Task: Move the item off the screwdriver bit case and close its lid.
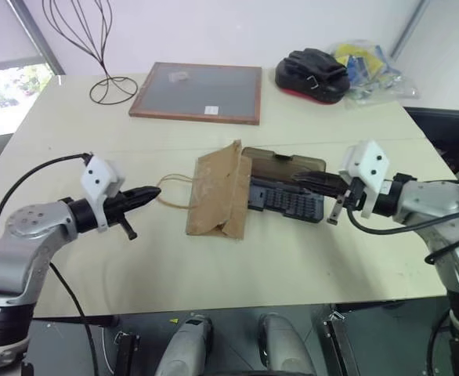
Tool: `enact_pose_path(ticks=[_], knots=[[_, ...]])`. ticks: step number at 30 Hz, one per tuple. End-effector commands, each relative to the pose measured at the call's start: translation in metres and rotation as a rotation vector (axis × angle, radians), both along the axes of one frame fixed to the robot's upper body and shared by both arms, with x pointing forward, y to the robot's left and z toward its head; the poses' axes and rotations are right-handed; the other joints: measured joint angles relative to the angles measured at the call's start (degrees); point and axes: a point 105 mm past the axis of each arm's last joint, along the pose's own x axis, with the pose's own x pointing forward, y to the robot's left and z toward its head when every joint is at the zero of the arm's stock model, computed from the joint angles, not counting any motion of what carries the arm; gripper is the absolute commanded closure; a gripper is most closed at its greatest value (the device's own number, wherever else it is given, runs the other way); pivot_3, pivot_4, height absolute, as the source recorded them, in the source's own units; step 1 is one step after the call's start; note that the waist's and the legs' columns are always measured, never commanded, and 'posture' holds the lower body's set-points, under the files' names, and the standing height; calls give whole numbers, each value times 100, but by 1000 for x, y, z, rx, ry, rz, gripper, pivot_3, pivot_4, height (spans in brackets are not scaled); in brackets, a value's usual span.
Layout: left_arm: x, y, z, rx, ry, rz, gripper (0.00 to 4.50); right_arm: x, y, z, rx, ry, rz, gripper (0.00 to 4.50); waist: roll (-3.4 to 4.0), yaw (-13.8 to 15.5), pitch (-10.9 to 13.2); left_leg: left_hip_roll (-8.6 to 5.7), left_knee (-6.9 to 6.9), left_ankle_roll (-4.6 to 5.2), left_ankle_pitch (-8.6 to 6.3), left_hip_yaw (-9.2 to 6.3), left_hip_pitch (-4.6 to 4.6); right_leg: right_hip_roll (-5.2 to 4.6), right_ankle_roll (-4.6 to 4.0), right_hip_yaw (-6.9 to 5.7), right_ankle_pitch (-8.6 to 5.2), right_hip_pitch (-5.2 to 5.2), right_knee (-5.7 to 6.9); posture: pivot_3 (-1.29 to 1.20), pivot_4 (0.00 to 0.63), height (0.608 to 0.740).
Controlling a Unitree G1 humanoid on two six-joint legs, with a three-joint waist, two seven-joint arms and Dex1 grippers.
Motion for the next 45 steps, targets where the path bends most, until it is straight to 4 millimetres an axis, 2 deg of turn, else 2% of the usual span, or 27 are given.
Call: enact_pose_path(ticks=[1,19,36,37,39,45], knots=[[-2,-7,12,-13,-49,-27,4500,-2,4,8,7,-45,12,4468,0,0,0,0,0,0,0,0,0,0,0,0,0,0,0,0,150,734],[-1,-10,11,-32,-26,-29,4500,-11,8,-3,40,11,17,4468,0,-2,0,0,1,0,0,2,-2,1,1,2,1,-3,3,0,150,734],[11,-19,7,-40,-16,-62,4500,-21,21,-7,117,80,15,4468,0,1,0,0,4,0,0,2,-2,2,1,2,1,-3,7,0,150,734],[12,-20,7,-40,-18,-63,4500,-22,22,-8,133,95,11,3934,0,0,0,0,5,0,1,2,-2,3,1,2,1,-3,8,0,150,734],[14,-22,7,-40,-19,-66,4500,-25,27,-12,163,132,3,3270,0,-1,0,0,5,0,1,2,-2,3,2,2,2,-3,9,0,150,734],[16,-27,4,-38,-10,-90,4500,-41,43,-30,195,303,12,51,0,-6,-1,-1,8,0,1,1,-2,2,2,3,2,-4,13,0,150,734]])
